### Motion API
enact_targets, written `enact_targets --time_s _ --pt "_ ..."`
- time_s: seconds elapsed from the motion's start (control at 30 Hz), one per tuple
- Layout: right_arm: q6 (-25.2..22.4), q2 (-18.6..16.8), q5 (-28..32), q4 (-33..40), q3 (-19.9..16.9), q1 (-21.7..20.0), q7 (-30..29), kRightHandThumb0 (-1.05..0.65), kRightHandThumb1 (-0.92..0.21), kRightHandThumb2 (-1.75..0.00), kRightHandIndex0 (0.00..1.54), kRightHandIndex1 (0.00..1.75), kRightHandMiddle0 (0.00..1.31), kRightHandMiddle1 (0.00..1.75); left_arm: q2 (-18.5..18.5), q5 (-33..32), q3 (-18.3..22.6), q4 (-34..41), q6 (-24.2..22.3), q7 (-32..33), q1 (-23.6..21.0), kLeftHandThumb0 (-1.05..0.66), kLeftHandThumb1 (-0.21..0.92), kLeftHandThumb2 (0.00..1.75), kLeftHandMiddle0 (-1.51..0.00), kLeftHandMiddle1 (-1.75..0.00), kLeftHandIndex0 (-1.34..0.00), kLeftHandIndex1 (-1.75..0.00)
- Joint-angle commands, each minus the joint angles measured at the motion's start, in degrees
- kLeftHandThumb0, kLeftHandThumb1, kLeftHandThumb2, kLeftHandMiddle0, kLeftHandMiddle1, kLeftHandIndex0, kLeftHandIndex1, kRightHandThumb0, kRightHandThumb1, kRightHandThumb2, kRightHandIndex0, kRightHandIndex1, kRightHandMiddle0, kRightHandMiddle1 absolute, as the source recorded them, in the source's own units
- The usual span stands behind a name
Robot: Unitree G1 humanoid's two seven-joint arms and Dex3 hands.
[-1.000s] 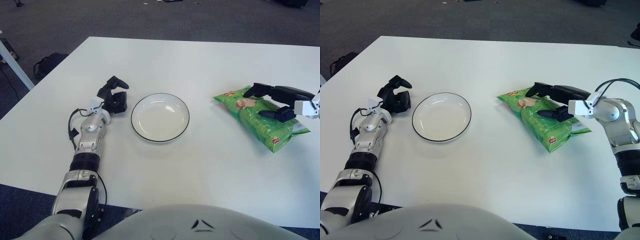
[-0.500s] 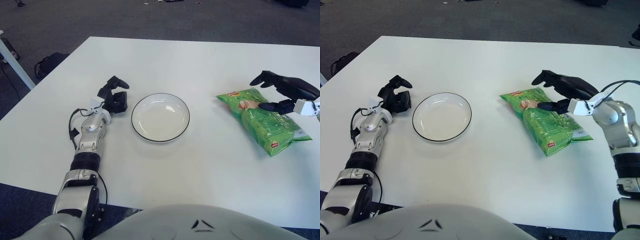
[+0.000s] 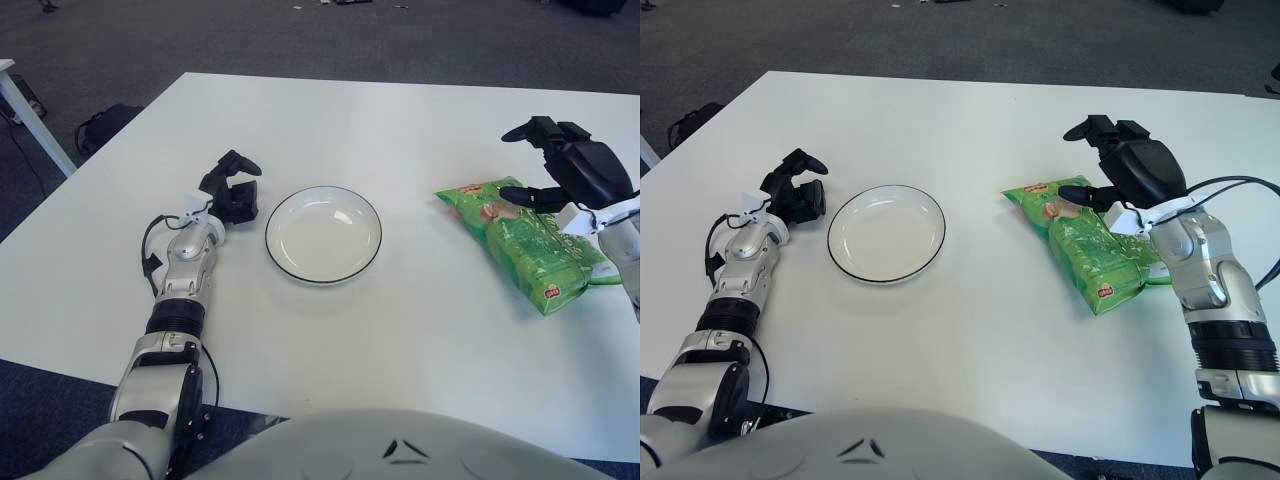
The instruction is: Put the snack into the plate.
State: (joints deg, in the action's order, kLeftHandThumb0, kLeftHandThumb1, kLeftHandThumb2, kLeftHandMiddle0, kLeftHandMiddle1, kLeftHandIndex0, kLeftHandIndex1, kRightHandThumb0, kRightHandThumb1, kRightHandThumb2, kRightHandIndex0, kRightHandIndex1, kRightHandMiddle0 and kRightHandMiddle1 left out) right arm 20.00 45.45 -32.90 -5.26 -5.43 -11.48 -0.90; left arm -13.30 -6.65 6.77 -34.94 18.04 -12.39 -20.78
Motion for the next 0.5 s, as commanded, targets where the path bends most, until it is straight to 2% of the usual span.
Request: enact_targets --time_s 0.0,0.07,0.17,0.4,0.47 --pt "-2.6 -1.1 -1.5 2.4 -1.0 1.0 -1.3 -0.64 -0.90 -0.64 0.12 0.81 0.00 1.09 1.2 1.4 -0.7 -4.3 -0.8 0.6 3.0 -0.42 0.51 1.07 -1.15 -1.75 -0.46 -1.75" --pt "-3.7 -1.3 -1.8 3.4 -1.0 1.2 -1.5 -0.66 -0.91 -0.64 0.11 0.79 0.00 1.07 1.3 1.5 -0.7 -4.7 -0.7 0.7 2.8 -0.42 0.51 1.07 -1.15 -1.75 -0.46 -1.75" --pt "-7.9 -1.0 -2.0 6.2 -1.0 2.0 1.7 -0.70 -0.92 -0.65 0.07 0.74 0.00 1.02 1.6 1.5 -0.6 -5.3 -0.5 1.2 2.4 -0.42 0.51 1.07 -1.16 -1.75 -0.46 -1.75" --pt "-20.4 -0.3 -4.1 18.1 -2.0 6.5 13.0 -0.85 -0.92 -0.70 0.00 0.32 0.00 0.67 1.9 1.3 -0.6 -6.0 -0.4 1.0 1.8 -0.42 0.51 1.08 -1.17 -1.75 -0.46 -1.75" --pt "-25.5 -0.7 -7.1 25.1 -1.9 9.4 17.7 -0.88 -0.92 -0.72 0.00 0.22 0.00 0.58 1.9 1.2 -0.6 -6.0 -0.5 0.8 1.7 -0.42 0.51 1.07 -1.17 -1.75 -0.46 -1.75"
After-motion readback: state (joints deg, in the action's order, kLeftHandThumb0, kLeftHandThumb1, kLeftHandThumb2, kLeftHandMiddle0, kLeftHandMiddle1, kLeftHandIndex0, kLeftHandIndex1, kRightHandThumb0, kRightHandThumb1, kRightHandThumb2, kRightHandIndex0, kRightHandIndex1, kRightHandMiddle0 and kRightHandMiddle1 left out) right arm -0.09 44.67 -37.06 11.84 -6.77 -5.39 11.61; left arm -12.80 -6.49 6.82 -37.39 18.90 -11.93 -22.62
